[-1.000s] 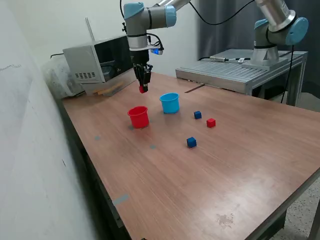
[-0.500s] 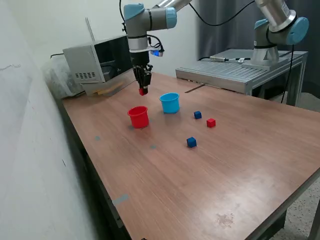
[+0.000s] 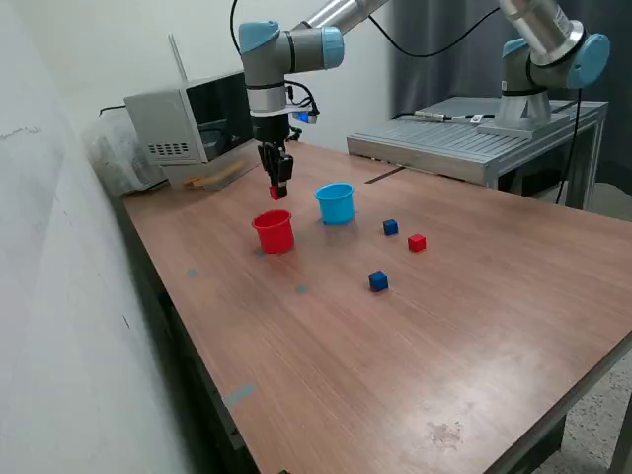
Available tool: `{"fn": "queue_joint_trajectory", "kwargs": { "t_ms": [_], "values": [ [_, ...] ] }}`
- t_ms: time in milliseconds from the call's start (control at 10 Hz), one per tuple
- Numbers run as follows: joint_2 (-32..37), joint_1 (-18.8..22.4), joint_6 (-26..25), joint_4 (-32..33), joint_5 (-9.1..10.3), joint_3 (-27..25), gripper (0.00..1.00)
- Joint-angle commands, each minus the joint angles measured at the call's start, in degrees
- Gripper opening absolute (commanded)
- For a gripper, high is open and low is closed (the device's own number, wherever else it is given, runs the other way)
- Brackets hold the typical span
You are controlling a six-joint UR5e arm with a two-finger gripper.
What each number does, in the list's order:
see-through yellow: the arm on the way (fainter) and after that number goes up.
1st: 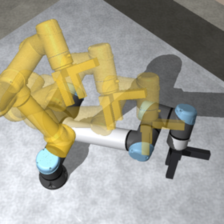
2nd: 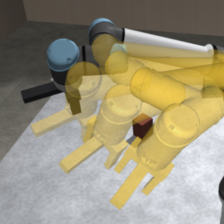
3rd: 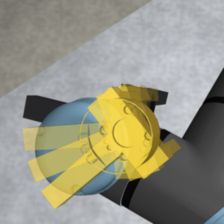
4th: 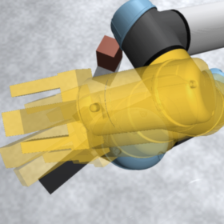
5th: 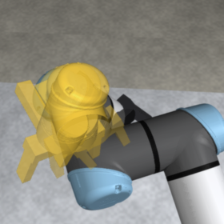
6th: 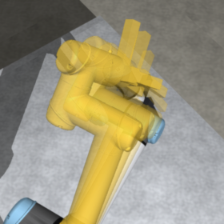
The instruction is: Place red objects in the red bin, and blue objects in the blue bin.
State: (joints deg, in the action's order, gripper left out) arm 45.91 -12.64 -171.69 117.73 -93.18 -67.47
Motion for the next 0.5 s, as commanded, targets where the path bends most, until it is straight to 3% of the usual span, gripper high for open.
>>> {"fn": "queue_joint_trajectory", "kwargs": {
  "t_ms": [0,100,200,400],
  "values": [
    [-1.0,-0.5,0.0,0.1,0.02,1.6,0.0],
    [-1.1,-0.5,0.0,0.3,-0.07,1.5,0.0],
    [-1.1,-0.5,0.0,0.3,-0.07,1.5,1.0],
    [-1.2,-0.8,-0.1,0.3,-0.07,1.5,1.0]
  ]
}}
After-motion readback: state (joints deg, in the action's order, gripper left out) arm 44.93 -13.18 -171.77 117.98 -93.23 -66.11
